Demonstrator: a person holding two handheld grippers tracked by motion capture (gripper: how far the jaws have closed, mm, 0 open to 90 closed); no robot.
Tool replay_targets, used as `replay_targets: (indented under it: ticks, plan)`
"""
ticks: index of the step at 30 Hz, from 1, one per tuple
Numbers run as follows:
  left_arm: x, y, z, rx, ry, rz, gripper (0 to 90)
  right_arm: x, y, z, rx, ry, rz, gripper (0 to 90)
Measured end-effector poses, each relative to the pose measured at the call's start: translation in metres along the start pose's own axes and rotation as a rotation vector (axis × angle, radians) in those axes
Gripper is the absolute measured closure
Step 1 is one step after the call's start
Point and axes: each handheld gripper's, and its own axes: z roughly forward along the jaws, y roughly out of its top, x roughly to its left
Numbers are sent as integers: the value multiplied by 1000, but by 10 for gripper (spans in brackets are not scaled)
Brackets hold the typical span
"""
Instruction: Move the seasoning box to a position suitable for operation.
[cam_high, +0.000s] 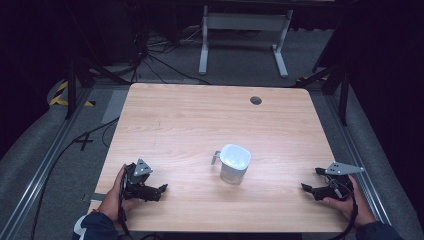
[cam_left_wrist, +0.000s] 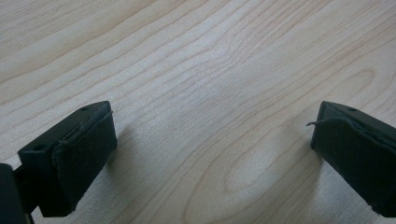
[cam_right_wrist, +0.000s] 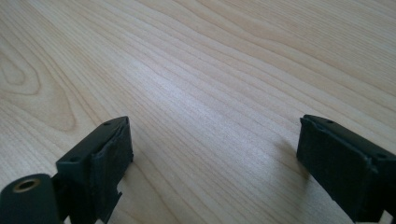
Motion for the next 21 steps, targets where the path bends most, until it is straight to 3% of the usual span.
replay_targets:
  ticks: [4, 13, 21]
  plan:
    - [4, -1, -1, 2, -29, 40, 5, 0, 0, 0, -1, -1, 1, 105]
    - [4, -1, -2, 18, -52, 39, 13, 0, 1, 1, 0, 1, 4, 105]
    - [8, 6, -1, 1, -68, 42, 166, 0, 1, 1, 0, 3, 2, 106]
